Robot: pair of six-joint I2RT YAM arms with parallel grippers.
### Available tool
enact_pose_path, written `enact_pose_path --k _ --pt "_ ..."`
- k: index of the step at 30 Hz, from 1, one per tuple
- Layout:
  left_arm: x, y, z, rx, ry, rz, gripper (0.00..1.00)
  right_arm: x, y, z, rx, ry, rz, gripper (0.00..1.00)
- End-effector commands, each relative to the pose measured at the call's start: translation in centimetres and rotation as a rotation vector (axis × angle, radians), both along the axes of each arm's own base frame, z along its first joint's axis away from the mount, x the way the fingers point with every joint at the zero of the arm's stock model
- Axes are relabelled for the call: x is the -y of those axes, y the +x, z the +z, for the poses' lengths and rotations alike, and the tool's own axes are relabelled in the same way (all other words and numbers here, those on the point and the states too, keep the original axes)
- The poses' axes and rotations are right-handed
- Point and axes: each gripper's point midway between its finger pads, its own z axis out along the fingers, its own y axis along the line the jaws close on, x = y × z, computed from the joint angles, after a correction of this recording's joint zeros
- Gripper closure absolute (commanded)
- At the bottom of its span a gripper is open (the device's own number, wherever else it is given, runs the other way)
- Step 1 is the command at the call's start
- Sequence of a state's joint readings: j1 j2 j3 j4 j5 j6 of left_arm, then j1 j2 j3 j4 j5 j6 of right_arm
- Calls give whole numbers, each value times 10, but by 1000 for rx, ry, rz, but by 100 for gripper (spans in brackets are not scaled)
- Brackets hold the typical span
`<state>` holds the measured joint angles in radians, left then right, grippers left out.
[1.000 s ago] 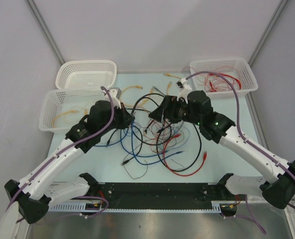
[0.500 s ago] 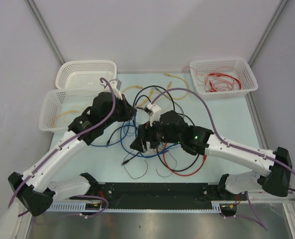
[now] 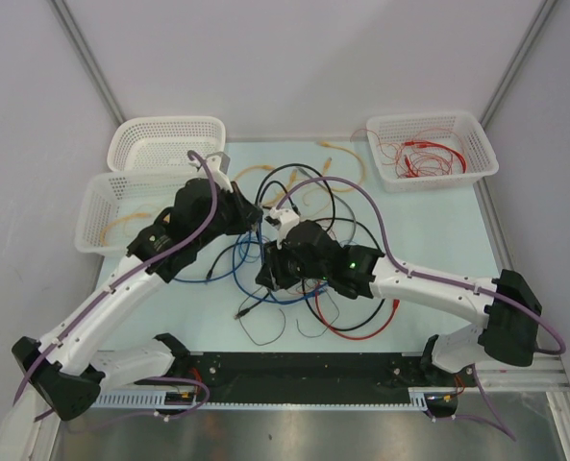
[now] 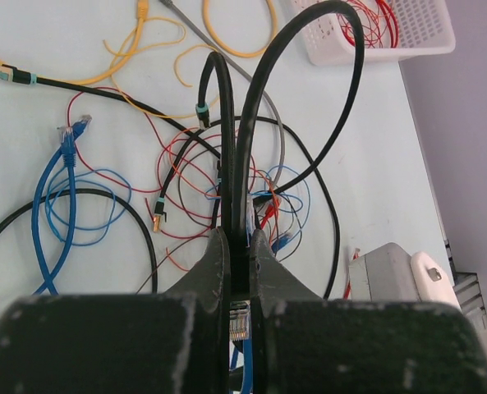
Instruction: Untangle the cables
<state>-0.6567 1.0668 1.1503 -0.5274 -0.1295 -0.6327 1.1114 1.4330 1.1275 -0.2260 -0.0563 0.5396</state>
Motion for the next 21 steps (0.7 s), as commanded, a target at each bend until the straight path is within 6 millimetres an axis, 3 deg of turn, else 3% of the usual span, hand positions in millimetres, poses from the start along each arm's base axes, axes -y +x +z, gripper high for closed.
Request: enact_pose_path --k 1,2,5,9,10,12,13,17,21 --pt "-3 2 38 81 -93 34 100 -3 9 20 61 53 -33 73" --pt "-3 2 40 87 -100 34 100 -1 8 24 69 61 -36 84" --pt "-5 3 39 88 -94 44 98 13 9 46 103 85 -73 100" --pt "-14 5 30 83 -55 77 96 50 -2 84 160 118 -100 100" --pt "-15 5 28 85 -49 81 95 67 -8 97 176 132 -108 100" --pt "-20 7 22 80 -33 97 91 85 -11 105 192 127 -134 100" --pt "-22 8 21 80 -30 102 87 106 -12 113 210 126 -180 100" --pt "-32 13 21 88 -19 128 90 145 -12 128 240 144 -276 100" --pt "-33 16 24 99 -15 130 94 159 -11 133 258 150 -315 100"
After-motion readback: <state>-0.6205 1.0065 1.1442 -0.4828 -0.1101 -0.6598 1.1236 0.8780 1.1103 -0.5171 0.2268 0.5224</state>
